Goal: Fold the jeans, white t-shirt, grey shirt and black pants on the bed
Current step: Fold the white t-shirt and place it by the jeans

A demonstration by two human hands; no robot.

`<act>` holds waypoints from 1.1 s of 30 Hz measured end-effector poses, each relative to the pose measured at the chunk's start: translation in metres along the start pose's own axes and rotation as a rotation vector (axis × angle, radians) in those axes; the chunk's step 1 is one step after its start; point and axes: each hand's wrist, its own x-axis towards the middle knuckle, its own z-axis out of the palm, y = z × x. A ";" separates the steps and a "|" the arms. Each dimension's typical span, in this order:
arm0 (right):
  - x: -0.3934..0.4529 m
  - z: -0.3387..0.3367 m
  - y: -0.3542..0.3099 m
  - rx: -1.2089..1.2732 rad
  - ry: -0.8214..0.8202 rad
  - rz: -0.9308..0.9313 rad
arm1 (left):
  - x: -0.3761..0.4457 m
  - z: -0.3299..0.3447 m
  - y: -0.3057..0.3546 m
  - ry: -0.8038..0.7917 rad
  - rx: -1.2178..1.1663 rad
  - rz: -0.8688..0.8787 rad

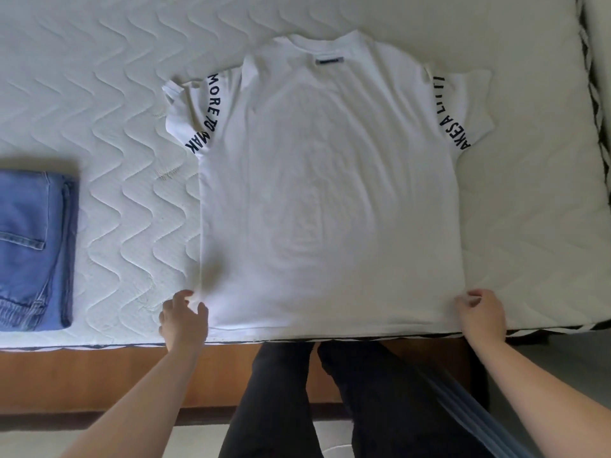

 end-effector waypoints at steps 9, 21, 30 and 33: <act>0.005 0.059 -0.181 -0.001 -0.019 -0.450 | 0.058 -0.001 0.124 0.068 0.125 0.631; 0.026 0.132 -0.372 -0.185 -0.095 -0.936 | 0.188 0.008 0.237 0.085 0.270 0.912; 0.067 0.181 -0.503 -0.233 0.021 -1.221 | 0.226 0.042 0.240 0.153 0.295 0.923; 0.083 0.192 -0.535 -0.255 0.108 -1.280 | 0.228 0.043 0.240 0.160 0.285 0.941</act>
